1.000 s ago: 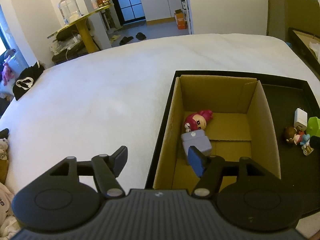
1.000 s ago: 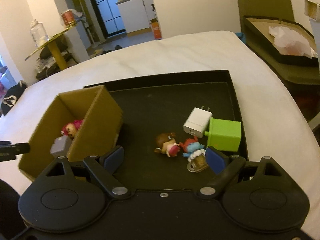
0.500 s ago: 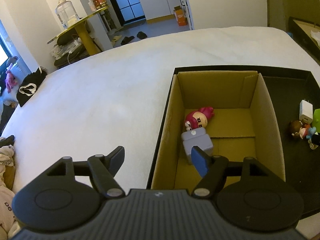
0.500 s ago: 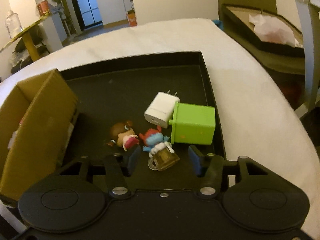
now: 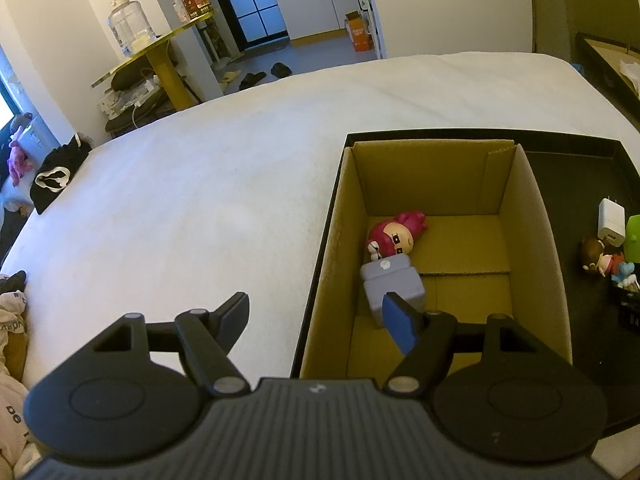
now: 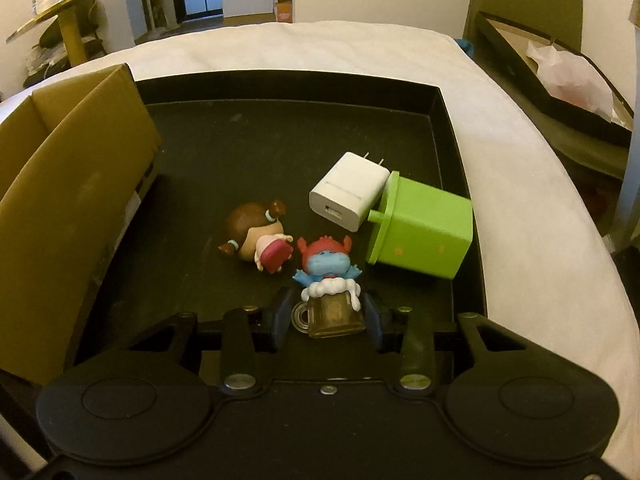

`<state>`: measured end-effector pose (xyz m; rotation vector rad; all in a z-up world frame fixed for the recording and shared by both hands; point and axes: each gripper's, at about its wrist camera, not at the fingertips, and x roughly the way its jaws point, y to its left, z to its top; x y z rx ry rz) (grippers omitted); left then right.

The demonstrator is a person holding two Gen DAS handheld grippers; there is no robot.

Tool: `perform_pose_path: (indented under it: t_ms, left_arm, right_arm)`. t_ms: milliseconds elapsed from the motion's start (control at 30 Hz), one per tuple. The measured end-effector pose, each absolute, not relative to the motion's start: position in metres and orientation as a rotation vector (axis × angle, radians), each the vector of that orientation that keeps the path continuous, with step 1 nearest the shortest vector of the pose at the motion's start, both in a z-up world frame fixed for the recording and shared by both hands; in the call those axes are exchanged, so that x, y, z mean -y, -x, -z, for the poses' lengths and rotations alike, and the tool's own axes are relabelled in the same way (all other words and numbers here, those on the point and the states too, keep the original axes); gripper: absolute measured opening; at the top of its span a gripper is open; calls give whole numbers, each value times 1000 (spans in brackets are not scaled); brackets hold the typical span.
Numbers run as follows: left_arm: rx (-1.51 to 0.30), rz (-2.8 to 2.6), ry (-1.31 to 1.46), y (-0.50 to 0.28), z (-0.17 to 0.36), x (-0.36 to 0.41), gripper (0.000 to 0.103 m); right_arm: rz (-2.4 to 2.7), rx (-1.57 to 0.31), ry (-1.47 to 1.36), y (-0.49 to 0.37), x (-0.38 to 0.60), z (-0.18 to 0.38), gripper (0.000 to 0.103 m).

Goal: Organize rigid objects
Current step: 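Close the right gripper on the small mug figurine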

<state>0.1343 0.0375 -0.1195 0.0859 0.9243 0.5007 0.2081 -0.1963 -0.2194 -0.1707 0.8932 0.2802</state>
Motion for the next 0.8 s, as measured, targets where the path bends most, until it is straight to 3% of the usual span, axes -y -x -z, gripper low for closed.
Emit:
perform_pose_path:
  t_ms: [800]
  left_arm:
    - [-899,-474,-16,-127,119,-47,72]
  right_arm:
    - [-335,-860,155,-191,187,178,37]
